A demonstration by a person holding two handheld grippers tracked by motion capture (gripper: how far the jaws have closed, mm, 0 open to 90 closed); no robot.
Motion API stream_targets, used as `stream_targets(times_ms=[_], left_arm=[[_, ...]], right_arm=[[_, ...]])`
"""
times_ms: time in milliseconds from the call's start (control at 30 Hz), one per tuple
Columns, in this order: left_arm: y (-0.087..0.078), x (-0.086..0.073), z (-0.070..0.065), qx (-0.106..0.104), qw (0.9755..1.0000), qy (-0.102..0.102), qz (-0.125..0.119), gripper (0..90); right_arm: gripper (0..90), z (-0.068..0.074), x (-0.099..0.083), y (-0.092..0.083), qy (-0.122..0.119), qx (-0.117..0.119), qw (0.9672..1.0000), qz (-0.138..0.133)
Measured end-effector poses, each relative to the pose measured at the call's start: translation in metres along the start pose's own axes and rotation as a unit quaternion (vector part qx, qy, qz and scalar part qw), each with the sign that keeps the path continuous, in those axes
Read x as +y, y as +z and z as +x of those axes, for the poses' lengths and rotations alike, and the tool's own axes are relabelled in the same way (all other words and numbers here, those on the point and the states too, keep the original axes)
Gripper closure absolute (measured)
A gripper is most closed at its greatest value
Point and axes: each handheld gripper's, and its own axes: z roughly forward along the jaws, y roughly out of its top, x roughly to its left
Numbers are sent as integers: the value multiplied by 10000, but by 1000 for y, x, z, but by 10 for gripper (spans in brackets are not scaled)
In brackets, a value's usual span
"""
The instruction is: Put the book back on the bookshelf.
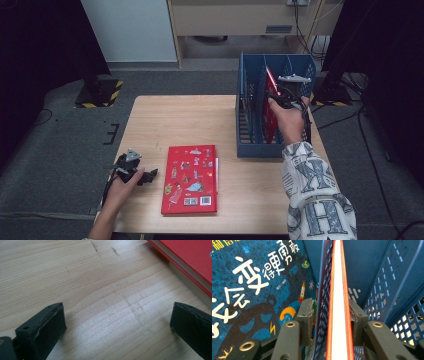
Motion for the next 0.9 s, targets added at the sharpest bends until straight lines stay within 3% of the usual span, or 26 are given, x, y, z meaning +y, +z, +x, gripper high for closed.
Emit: stream_targets(times_ms=[200, 300, 533, 700, 900], left_arm=[[0, 0, 0, -14, 10000, 11, -2, 0], [0, 0, 0, -16, 10000, 26, 6, 0], [1, 0, -1, -22, 10000, 18, -3, 0], [1, 0, -1, -23, 10000, 18, -6, 0], [1, 0, -1, -23, 10000, 17, -7, 0]], right_arm=[[680, 0, 0, 0, -5, 21, 10000, 1], [740, -1, 0, 0, -40, -113, 9999, 3], [781, 1, 0, -1, -224, -375, 9990, -12], [790, -2, -2, -1, -172, -428, 9989, -111], [791, 1, -1, 3, -221, -652, 9974, -215]])
